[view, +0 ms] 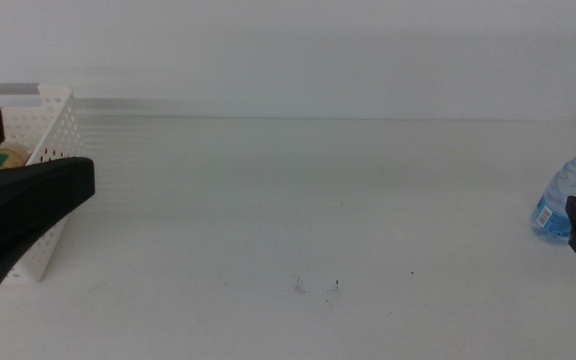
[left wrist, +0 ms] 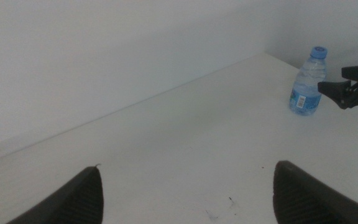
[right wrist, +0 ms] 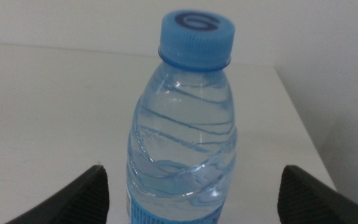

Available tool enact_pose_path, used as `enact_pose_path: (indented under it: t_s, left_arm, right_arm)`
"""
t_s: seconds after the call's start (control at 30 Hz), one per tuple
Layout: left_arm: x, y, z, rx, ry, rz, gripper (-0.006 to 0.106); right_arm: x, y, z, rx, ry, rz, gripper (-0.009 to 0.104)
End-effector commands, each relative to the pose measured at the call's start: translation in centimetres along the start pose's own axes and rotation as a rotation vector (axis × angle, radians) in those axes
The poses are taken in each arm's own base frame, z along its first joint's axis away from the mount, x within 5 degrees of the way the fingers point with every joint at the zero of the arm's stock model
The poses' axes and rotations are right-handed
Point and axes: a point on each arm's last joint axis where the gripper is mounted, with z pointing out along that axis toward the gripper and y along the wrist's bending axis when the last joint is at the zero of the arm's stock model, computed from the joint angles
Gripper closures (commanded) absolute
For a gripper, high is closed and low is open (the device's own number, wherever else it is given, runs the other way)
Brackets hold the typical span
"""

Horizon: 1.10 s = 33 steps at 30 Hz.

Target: Use arms to grab the bottles and put them into the dustbin to the left of the table.

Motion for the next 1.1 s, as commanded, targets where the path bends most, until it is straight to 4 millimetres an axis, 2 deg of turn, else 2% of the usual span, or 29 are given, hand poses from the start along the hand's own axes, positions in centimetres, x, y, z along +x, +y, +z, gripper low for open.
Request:
enact_pose_path:
  t_s: [0.0, 0.63, 1.07]
  left_arm:
    - [-0.2, 0.0, -0.1, -0.002, -0.020, 0.001, 0.007]
    - [-0.2, 0.0, -0.1, -0.002, -0.020, 0.001, 0.007]
    - [-0.2, 0.0, -0.1, -0.004, -0.025, 0.001, 0.007]
  right_arm:
    - [-0.1, 0.0, 0.6, -0.009, -0.007, -0.013, 0.009]
    - [0.7, -0.5, 5.2, -0.024, 0.006, -0.008, 0.009]
    - [0.5, 0.0, 7.2, -0.068, -0.012, -0.013, 0.009]
